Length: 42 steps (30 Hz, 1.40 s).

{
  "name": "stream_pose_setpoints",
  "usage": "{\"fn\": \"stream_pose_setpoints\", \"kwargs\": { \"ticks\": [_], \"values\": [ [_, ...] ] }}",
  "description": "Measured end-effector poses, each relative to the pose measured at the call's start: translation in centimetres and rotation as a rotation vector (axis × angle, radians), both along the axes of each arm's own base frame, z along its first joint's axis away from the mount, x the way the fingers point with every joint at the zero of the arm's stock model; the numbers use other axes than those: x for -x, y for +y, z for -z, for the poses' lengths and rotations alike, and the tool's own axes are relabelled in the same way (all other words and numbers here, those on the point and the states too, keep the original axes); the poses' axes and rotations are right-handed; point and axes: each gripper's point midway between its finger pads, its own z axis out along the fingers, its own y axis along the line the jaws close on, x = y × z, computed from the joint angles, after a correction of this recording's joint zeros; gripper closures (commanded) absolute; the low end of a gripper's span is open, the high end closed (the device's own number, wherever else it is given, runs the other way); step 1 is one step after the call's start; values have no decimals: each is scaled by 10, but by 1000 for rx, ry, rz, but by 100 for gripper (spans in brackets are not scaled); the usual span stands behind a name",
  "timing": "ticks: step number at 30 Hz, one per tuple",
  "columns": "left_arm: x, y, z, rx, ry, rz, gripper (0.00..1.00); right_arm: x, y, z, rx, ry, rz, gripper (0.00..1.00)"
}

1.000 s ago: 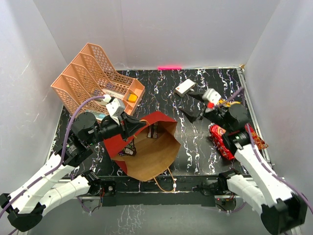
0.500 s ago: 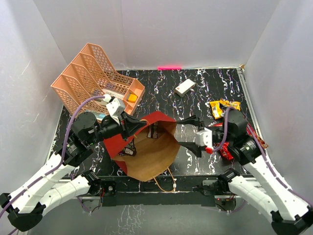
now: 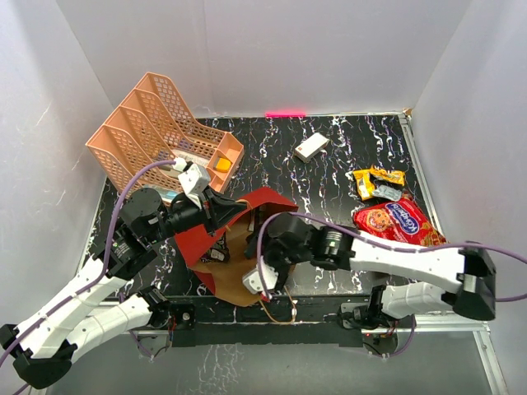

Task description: Take the snacks out of the paper bag

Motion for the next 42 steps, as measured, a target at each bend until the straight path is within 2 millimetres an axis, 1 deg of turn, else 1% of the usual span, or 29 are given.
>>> {"fn": "stream_pose_setpoints", "kwargs": {
  "ticks": [2,3,5,7,9,14,20,28,31,34,39,42],
  "values": [
    [0,0,0,-1,0,0,99,-19,-2,21,101,-79,34,20],
    [0,0,1,-2,1,1,99,-28,-2,28,143,-121,45,20],
    [0,0,1,-2,2,0,99,-44,-1,35,211,-214,51,20],
    [0,0,1,-2,1,0,99,-56,2,39,269,-300,46,20],
    [0,0,0,0,-1,0,99,-64,3,46,322,-358,38,20],
    [1,0,-3,7,-11,7,99,-82,4,76,462,-454,25,21],
    [6,0,-4,8,-23,30,99,-102,10,101,534,-518,30,21],
    [15,-2,-6,12,-31,81,99,-139,13,118,562,-593,96,22],
    [19,-4,-6,11,-29,105,99,-151,14,128,584,-604,115,22],
    [21,-5,-5,10,-28,118,99,-161,14,134,594,-608,131,25],
    [23,-5,-7,18,-25,127,99,-181,13,136,590,-613,178,33],
    [25,-3,-8,23,-26,125,99,-189,12,136,584,-614,200,40]
  ]
}}
